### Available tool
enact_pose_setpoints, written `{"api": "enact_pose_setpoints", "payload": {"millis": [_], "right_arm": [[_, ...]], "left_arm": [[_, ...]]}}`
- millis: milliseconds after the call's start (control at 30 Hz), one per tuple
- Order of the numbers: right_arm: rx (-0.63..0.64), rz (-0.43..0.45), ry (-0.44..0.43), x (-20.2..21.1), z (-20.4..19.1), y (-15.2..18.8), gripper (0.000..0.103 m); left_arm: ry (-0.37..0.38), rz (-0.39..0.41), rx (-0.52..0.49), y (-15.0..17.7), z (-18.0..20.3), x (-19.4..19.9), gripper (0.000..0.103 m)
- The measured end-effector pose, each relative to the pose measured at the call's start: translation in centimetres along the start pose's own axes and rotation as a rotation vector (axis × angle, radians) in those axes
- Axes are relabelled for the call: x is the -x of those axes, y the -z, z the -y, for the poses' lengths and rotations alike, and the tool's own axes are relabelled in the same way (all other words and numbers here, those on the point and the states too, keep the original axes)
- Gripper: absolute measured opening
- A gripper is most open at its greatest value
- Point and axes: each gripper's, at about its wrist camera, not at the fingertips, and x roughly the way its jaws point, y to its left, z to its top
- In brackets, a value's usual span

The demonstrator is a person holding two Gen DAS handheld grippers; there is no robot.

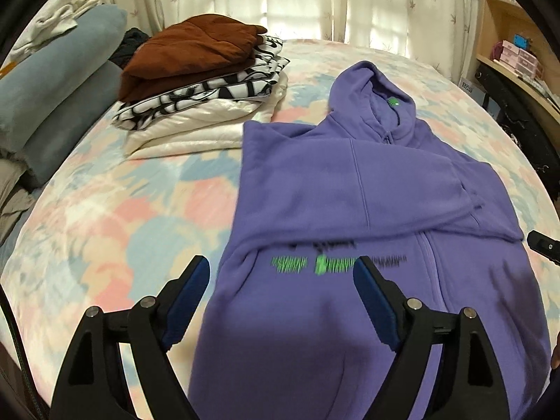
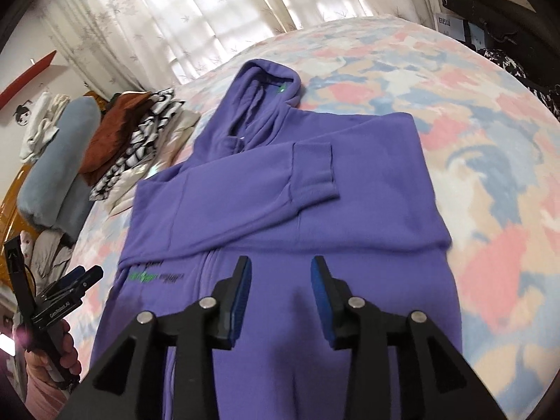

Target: Fold large clothes

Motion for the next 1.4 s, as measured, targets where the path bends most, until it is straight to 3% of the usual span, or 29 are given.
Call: {"api": "enact_pose_setpoints", "payload": {"millis": [67, 367, 800, 900, 1033, 1167, 1233, 1400], "right_arm": [[0.008, 0.008, -0.004, 1.3, -0.2, 1.1, 0.051], [0.041, 0.040, -0.022, 6.7, -0.4, 6.5, 0.051], [-0.047, 0.062, -0.011, 10.6, 3.1, 11.6, 0.051], [-0.061, 0.057, -0.014, 11.3, 4.1, 12.5, 0.051], [-0.071, 0.037, -0.012, 12.2, 5.6, 13.5, 0.052], [-0.076, 0.039, -0.016, 13.3, 7.4, 14.5, 0.063], [-0.089, 0.034, -0.014, 13.7, 8.7, 15.1, 0.063], [-0.127, -0.020, -0.112, 13.0, 11.6, 17.1, 0.063]], "left_arm": [[0.003, 0.006, 0.006, 1.3, -0.6, 1.5, 0.086], [-0.001, 0.027, 0.040, 6.5, -3.1, 6.2, 0.087], [-0.001, -0.016, 0.082, 12.0, -6.1, 8.4, 0.087], [0.038, -0.038, 0.093, 13.3, -6.7, 8.5, 0.087], [0.150, -0.065, 0.112, 15.2, -8.0, 8.4, 0.087], [0.248, -0.112, 0.109, 16.6, -8.5, 7.6, 0.087], [0.287, -0.123, 0.106, 17.4, -8.6, 7.2, 0.087], [0.357, -0.101, 0.062, 18.0, -8.6, 6.5, 0.087]]}}
